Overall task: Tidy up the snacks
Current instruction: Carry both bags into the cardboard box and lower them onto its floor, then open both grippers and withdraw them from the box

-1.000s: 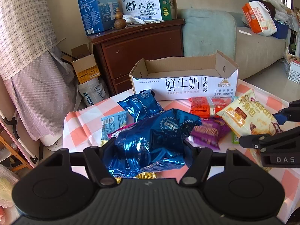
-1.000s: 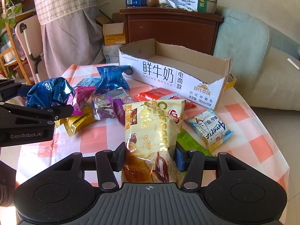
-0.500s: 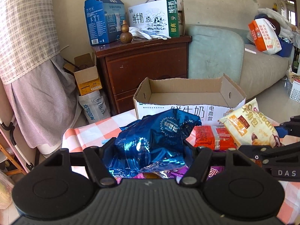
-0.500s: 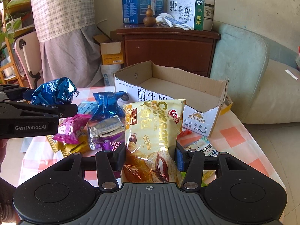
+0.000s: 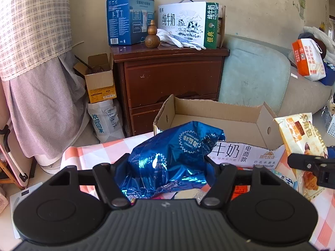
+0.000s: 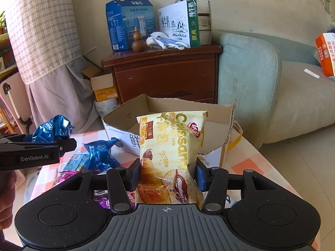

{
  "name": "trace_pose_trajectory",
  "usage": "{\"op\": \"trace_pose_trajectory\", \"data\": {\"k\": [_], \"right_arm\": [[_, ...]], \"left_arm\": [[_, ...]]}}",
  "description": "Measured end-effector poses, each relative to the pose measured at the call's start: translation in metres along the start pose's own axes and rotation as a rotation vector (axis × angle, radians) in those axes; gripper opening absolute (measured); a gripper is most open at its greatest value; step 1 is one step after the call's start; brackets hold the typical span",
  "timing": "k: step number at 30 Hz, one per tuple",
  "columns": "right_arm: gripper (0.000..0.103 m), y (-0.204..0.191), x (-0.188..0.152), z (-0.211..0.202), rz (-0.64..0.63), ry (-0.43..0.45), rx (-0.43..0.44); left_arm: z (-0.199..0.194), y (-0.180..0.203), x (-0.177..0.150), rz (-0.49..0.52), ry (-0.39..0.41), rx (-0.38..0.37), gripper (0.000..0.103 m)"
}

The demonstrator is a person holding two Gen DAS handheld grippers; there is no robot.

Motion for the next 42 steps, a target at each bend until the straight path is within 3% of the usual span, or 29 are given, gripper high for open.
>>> {"op": "trace_pose_trajectory", "data": {"k": [17, 26, 33, 36, 39, 42], "right_arm": [[0.05, 0.035, 0.046, 0.045, 0.174, 0.089, -0.073], [0.05, 0.049, 0.056, 0.076, 0.294, 0.08, -0.07], [0.05, 0.055, 0.062, 0.101, 0.31, 0.075, -0.091], [0.054, 0.058, 0.059, 0.117, 0.323, 0.061, -0.109], [0.071, 0.058, 0.053, 0.13, 0.327, 0.031, -0.12], [0.074, 0.058, 0.047, 0.14, 0.35, -0.025, -0.095]], "left_arm": [[0.065, 0.014, 0.056, -0.049, 0.039, -0.061, 0.069], [0.102, 0.023, 0.074, -0.104, 0.015, -0.107, 0.069], [0.141, 0.032, 0.072, -0.107, -0.033, -0.115, 0.07], [0.156, 0.033, 0.063, -0.087, -0.063, -0.092, 0.076], [0.164, 0.033, 0.055, -0.059, -0.07, -0.07, 0.085], [0.171, 0.036, 0.048, -0.043, -0.101, -0.054, 0.086]]}}
Point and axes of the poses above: each gripper's, at about its wrist camera, not at the fingertips, and z roughly the way its jaws point, y to its right, x to its top, the point moved 3 cm from there along z, roughly the way its jaws point, and after that the axes turned 1 degree about z, right-handed, at the moved point
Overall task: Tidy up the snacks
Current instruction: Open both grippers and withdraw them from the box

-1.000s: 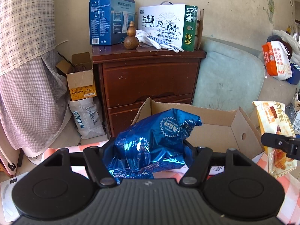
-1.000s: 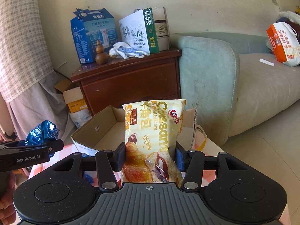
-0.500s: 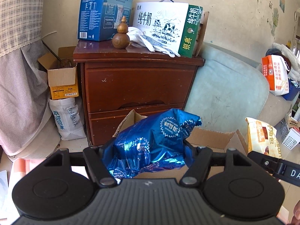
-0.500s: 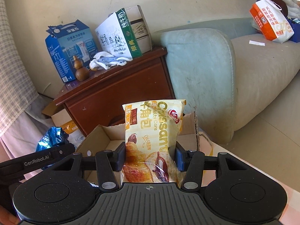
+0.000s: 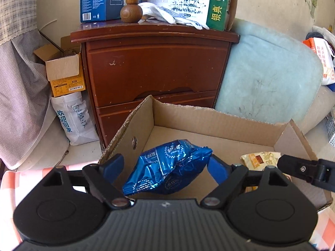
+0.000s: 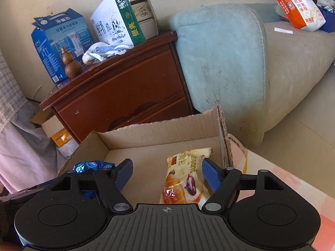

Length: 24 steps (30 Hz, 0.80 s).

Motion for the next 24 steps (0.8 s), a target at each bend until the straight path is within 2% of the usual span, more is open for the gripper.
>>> {"op": "trace_pose_trajectory", "data": {"k": [3, 6, 10, 19, 24], "right_arm": [[0.075, -0.002, -0.007, 0.005, -0.034, -0.04, -0.033], [0.075, -0.005, -0.011, 0.005, -0.09, -0.071, -0.051], [0.075, -0.01, -0.019, 0.002, -0.197, -0.118, -0.086], [0.075, -0.008, -0.035, -0.016, -0.319, -0.186, -0.102], [0.075, -0.001, -0.038, -0.028, -0.312, -0.215, -0.089]], "left_arm": [[0.007, 0.003, -0.009, 0.002, -0.05, 0.011, 0.086], [0.005, 0.013, -0.015, 0.072, -0.048, 0.042, 0.086], [-0.001, 0.017, -0.021, 0.104, -0.059, 0.04, 0.087], [-0.021, 0.027, -0.037, 0.139, -0.088, 0.004, 0.088], [-0.035, 0.026, -0.042, 0.113, -0.104, -0.028, 0.088]]}}
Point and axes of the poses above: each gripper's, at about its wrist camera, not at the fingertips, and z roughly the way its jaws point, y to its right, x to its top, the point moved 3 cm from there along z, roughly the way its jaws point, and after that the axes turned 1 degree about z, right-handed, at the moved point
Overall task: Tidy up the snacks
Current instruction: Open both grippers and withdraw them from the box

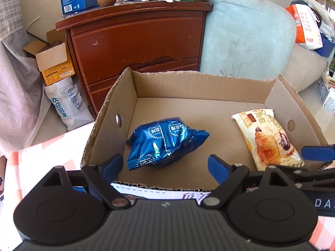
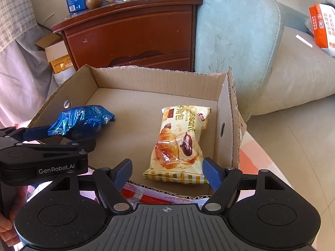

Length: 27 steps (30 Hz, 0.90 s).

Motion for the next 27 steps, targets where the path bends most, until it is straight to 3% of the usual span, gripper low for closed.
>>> {"op": "trace_pose_trajectory", "data": {"k": [9, 16, 27], "right_arm": [[0.075, 0.01, 0.001, -0.026, 0.09, 0.057, 0.069], [0.075, 0.0, -0.009, -0.04, 0.044, 0.049, 0.065], [0.081, -0.011, -0.039, -0.077, -0.012, 0.047, 0.082]], "left_arm": [[-0.041, -0.006, 0.001, -0.034, 0.069, -0.003, 0.093], [-0.067, -0.012, -0.016, -0.007, 0.022, 0.05, 0.093], [-0.105, -0.036, -0.053, 0.045, -0.013, 0.07, 0.095]]}}
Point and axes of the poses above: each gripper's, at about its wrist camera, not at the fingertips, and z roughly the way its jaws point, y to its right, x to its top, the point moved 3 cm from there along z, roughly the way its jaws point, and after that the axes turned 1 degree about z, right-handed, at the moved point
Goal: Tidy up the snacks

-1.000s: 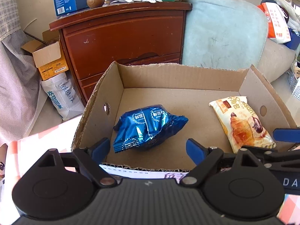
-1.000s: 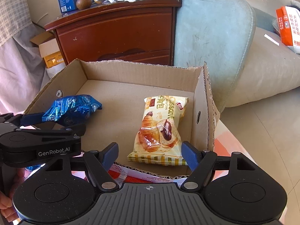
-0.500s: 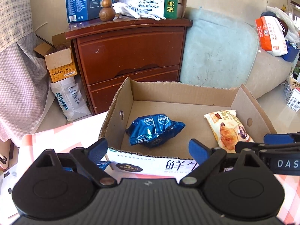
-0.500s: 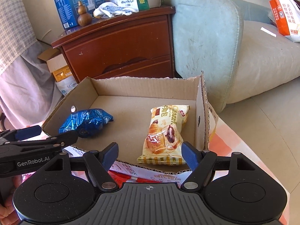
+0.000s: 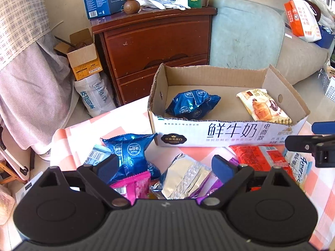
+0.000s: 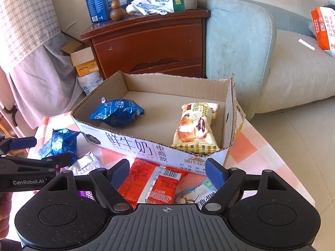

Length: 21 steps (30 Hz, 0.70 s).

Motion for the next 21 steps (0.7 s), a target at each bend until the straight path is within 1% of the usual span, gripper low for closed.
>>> {"op": "trace_pose_trajectory", "data": {"k": [6, 11, 17, 19, 21], "right_arm": [[0.081, -0.014, -0.019, -0.011, -0.051, -0.025, 0.028], [0.081, -0.028, -0.03, -0.014, -0.088, -0.062, 0.109], [0.081, -0.046, -0.048, -0.01, -0.134, -0.109, 0.158], [0.081, -0.048, -0.05, -0.007, -0.121, -0.13, 0.177], [0.081, -0.05, -0.051, -0.004, -0.106, -0.143, 0.184]], "left_arm": [[-0.009, -0.018, -0.021, 0.029, -0.019, 0.011, 0.097], [-0.009, -0.032, -0.036, 0.066, -0.042, 0.023, 0.097], [-0.005, -0.046, -0.054, 0.089, -0.073, 0.017, 0.097], [-0.002, -0.051, -0.059, 0.079, -0.084, 0.018, 0.097], [0.001, -0.057, -0.061, 0.044, -0.096, 0.022, 0.097]]}}
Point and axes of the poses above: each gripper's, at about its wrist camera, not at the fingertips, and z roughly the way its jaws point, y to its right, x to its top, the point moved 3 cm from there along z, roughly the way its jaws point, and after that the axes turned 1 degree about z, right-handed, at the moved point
